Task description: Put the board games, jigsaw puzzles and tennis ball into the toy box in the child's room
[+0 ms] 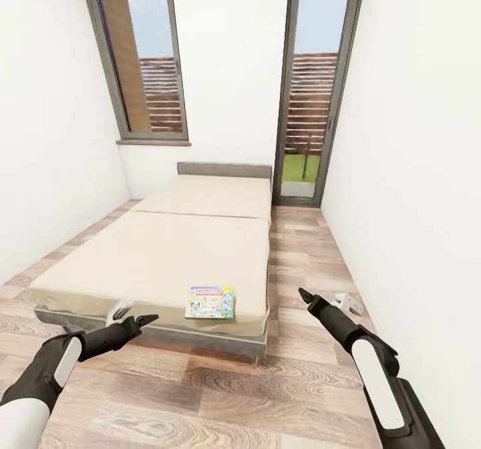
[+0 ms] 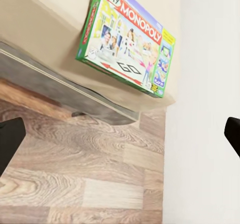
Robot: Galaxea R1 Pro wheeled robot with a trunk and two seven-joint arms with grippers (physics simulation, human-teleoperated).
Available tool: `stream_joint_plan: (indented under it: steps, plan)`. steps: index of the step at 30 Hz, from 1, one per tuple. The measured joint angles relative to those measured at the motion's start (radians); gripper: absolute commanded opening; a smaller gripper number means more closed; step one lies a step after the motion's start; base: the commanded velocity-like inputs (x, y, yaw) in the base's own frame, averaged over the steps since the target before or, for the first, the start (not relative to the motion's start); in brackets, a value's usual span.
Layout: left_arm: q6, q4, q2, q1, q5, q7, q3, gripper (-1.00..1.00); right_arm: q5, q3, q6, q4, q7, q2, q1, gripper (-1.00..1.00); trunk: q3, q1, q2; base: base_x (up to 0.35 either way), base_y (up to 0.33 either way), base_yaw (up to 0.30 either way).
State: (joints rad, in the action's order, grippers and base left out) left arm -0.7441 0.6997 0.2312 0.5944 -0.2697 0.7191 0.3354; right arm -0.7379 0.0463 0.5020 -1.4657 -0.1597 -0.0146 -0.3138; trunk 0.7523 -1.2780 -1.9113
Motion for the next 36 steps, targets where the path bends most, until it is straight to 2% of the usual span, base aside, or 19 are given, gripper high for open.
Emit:
stream_joint_plan:
  steps: [10, 14, 17, 21, 28, 30, 36]
  plan:
    - [-0.005, 0.000, 0.000, 0.000, -0.001, 0.009, 0.000, 1.00, 0.000, 0.000, 0.000, 0.001, -0.001, 0.000, 0.000, 1.00, 0.031, -0.038, -0.070, 0.000, 0.000, 0.000]
    - [-0.017, 0.000, 0.004, 0.001, -0.009, 0.069, 0.000, 1.00, 0.000, 0.000, 0.000, 0.000, -0.001, 0.000, 0.000, 1.00, 0.044, -0.054, -0.098, 0.000, 0.000, 0.000]
    - [-0.045, 0.000, 0.007, 0.001, -0.012, 0.169, 0.000, 1.00, 0.000, 0.000, 0.000, 0.000, -0.001, 0.000, 0.000, 1.00, 0.053, -0.065, -0.119, 0.000, 0.000, 0.000]
    - [-0.067, 0.000, 0.021, 0.002, -0.012, 0.245, 0.001, 1.00, 0.000, 0.000, 0.000, 0.001, -0.001, 0.000, 0.000, 1.00, 0.066, -0.081, -0.147, 0.000, 0.000, 0.000]
    - [-0.081, 0.000, 0.036, 0.002, -0.022, 0.287, 0.003, 1.00, 0.000, 0.000, 0.000, 0.000, 0.000, 0.000, 0.000, 1.00, 0.088, -0.107, -0.196, 0.000, 0.000, 0.000]
    - [-0.082, 0.000, 0.040, 0.002, -0.037, 0.290, 0.004, 1.00, 0.000, 0.000, 0.000, 0.000, 0.000, 0.000, 0.000, 1.00, 0.094, -0.115, -0.210, 0.000, 0.000, 0.000]
    - [-0.087, 0.000, 0.044, 0.002, -0.115, 0.293, 0.019, 1.00, 0.000, 0.000, 0.000, 0.000, -0.001, 0.000, 0.000, 1.00, 0.113, -0.138, -0.252, 0.000, 0.000, 0.000]
